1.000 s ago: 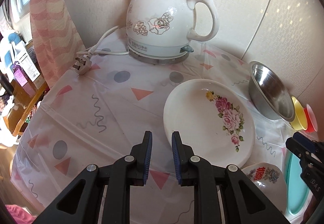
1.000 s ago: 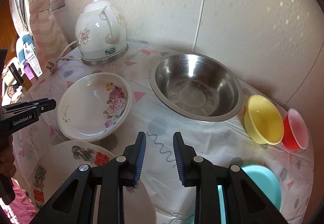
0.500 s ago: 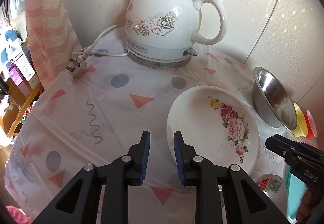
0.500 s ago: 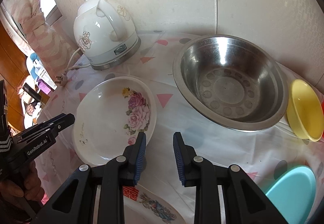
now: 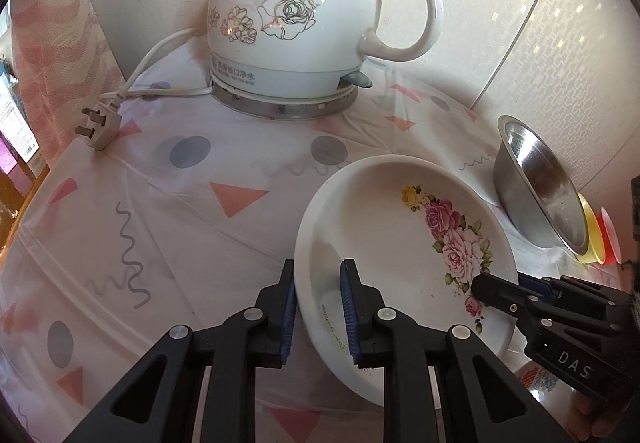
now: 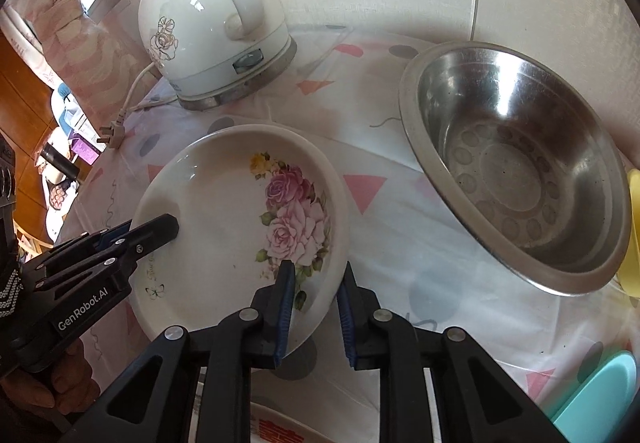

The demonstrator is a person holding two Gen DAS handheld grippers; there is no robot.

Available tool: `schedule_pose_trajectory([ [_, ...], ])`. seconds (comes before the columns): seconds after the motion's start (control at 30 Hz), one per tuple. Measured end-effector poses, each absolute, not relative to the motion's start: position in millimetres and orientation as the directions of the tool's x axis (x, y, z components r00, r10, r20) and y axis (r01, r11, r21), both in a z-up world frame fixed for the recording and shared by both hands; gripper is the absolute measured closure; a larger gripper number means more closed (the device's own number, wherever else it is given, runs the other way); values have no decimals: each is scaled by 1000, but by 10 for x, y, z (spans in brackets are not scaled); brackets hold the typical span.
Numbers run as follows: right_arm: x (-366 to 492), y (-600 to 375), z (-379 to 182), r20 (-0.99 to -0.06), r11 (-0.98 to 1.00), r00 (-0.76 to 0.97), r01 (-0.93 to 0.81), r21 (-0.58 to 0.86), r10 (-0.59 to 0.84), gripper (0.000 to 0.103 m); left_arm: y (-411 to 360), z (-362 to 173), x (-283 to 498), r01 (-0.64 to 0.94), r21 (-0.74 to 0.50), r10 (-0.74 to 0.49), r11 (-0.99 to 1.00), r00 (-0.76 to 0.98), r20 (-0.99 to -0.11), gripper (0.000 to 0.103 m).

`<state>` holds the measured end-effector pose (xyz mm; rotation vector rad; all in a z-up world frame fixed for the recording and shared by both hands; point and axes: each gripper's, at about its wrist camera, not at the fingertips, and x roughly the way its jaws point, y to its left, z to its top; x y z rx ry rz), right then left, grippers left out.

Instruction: Organize plates and bowls

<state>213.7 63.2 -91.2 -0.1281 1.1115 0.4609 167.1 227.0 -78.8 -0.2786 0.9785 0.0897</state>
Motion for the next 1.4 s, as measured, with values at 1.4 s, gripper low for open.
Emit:
schedule_pose_trajectory([
  [1.4, 1310, -517, -211, -764, 932, 555, -322, 166, 328, 85, 1246, 48, 1059, 40, -185, -161, 982, 688, -707, 83],
])
